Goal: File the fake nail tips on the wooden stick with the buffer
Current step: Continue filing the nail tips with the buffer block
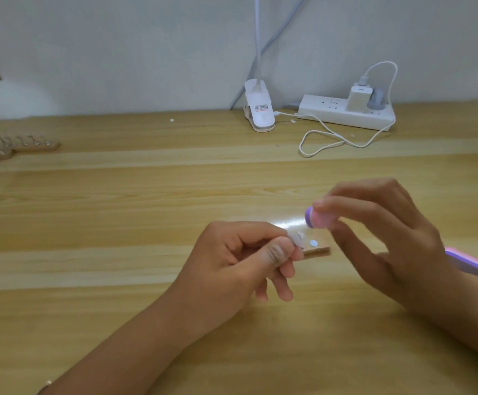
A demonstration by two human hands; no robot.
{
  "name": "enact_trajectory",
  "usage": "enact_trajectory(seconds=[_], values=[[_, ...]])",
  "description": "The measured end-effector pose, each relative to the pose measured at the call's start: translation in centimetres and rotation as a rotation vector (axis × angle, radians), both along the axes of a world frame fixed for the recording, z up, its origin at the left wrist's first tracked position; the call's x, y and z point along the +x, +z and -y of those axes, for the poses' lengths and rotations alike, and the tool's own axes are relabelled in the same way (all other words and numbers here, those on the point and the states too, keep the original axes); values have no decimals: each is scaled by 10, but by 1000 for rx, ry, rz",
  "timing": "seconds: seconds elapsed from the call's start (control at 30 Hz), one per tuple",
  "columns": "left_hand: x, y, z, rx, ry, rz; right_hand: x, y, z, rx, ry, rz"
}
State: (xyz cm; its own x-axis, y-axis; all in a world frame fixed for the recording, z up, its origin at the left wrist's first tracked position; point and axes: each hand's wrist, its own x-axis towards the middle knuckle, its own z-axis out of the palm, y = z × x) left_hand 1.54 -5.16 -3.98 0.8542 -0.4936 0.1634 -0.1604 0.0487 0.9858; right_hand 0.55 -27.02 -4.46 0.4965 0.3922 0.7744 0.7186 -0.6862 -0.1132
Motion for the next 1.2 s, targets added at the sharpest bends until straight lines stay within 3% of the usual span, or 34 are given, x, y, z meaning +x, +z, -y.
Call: enact_trajectory(seconds=[0.13,0.3,0.43,0.87,0.97,1.1,1.2], values=[[1,2,0,-17,-49,-10,-12,-7,-9,-57,138,14],[2,5,-2,-51,-116,-118,-2,0,0,-4,48,13],[1,4,0,-54,-168,-110,-14,-6,-10,-47,156,22],[3,2,-1,-75,-157,-110,-4,-2,-1,-26,76,-3],[3,-2,0,-32,-76,-33,-5,0,-4,72,69,-63],[0,-6,2,41,35,125,-8,-4,-8,-53,104,-77],[-1,-7,0,98,105,199,-4,-3,-5,-27,84,-114]])
